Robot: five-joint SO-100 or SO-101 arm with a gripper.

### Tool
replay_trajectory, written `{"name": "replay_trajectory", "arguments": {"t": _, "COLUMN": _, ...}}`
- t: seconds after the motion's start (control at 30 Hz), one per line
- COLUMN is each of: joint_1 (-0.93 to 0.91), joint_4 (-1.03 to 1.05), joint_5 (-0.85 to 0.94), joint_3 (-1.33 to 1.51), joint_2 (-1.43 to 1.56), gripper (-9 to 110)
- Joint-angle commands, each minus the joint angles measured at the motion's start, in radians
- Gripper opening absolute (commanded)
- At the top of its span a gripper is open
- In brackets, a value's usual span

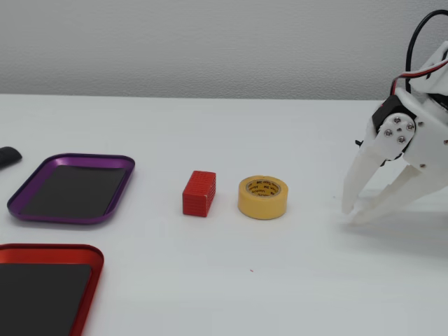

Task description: Grasp a tape and put it in the right purple dish.

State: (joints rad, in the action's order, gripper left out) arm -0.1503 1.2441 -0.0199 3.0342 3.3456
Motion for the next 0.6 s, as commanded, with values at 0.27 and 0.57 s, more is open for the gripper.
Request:
{"name": "replay_trajectory", "arguments": {"t": 0.27, "joint_1": -0.008, "joint_4": -0.043, "joint_5": 0.014, "joint_3": 0.006, "joint_2": 0.06, "gripper": 0}}
{"name": "replay_trajectory", "arguments": {"t": 0.57, "joint_1": -0.008, "joint_4": -0.06, "joint_5": 0.186, "joint_3": -0.009, "joint_2": 0.058, "gripper": 0}}
